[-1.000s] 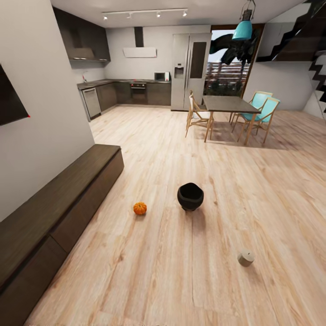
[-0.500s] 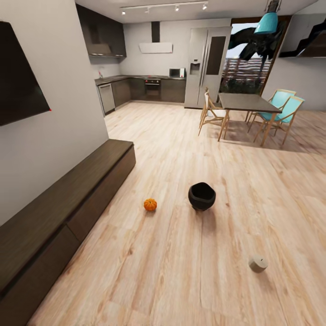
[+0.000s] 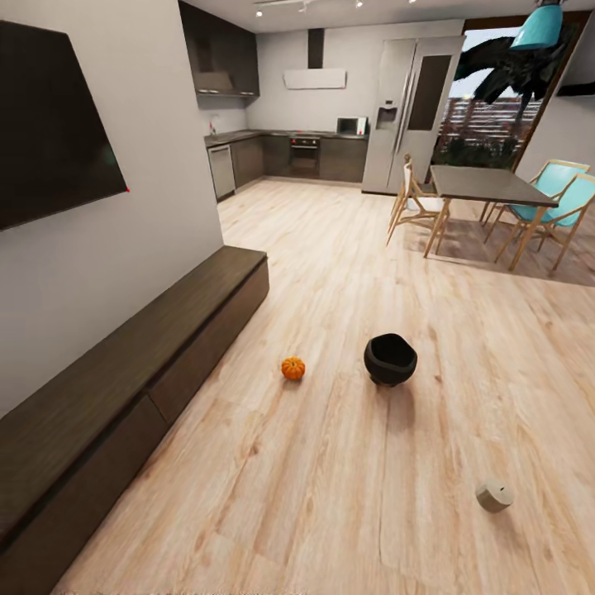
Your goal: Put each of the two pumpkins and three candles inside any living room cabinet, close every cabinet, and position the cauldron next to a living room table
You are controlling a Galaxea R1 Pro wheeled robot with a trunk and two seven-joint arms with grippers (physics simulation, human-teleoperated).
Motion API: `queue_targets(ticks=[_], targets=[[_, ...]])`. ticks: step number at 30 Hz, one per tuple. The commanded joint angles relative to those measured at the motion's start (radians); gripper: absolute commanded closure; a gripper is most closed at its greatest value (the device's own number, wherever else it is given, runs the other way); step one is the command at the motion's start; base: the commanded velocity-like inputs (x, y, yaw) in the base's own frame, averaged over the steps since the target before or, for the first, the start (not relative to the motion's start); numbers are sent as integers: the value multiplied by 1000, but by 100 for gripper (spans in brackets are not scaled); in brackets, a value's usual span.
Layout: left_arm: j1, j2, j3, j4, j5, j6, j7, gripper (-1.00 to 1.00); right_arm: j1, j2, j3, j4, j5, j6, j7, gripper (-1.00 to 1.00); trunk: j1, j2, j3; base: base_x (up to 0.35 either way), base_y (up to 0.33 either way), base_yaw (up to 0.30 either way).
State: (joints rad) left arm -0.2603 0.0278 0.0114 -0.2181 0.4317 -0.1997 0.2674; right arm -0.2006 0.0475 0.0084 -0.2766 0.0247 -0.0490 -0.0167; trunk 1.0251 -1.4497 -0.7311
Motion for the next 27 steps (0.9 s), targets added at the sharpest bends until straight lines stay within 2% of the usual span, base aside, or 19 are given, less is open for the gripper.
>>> queue_targets(ticks=[1,27], targets=[[0,0,1,0,2,-3,1,-100,0,0,1,1,3,-3,-2,-100,0,0,-2,0,0,198],[-1,0,-1,2,2,-3,1,-100,0,0,2,1,4,-4,-2,-100,0,0,-32,0,0,214]])
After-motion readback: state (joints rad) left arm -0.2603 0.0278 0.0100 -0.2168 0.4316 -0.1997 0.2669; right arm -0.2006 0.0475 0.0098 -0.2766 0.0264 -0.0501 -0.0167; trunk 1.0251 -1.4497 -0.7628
